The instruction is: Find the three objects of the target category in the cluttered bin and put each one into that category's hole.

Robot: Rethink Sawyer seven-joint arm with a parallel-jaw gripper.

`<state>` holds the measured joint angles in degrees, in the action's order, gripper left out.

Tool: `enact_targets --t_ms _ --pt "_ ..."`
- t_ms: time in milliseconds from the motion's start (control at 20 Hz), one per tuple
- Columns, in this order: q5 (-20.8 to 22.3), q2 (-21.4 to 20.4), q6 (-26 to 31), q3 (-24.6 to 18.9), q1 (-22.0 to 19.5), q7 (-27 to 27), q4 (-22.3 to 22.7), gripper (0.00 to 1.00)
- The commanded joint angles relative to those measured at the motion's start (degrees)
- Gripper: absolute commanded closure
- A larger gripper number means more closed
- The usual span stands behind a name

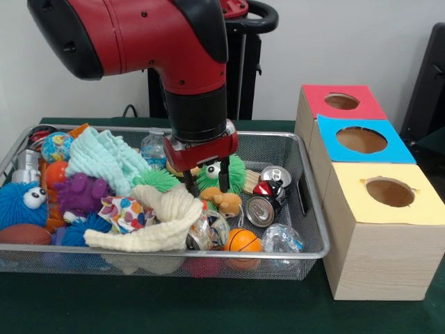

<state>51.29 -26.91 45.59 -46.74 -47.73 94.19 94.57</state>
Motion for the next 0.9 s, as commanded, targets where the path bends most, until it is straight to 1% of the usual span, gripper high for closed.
enact_targets --t_ms 50,200,300,450,700,900 --pt "5.1 2.2 -3.1 1.5 -1.1 -16.5 4.5 0.00" --pt "5.8 1.9 -4.4 1.8 -0.9 -13.6 6.6 0.00" --pt "6.6 2.4 -5.3 2.2 -0.5 -12.0 7.1 0.00" --pt "7.0 2.7 -5.7 2.3 -0.6 -11.4 7.7 0.00" --pt "7.7 3.3 -7.2 2.9 -0.9 -9.4 10.1 0.00" --pt "8.4 3.6 -8.2 3.3 -0.9 -8.7 10.5 0.00"
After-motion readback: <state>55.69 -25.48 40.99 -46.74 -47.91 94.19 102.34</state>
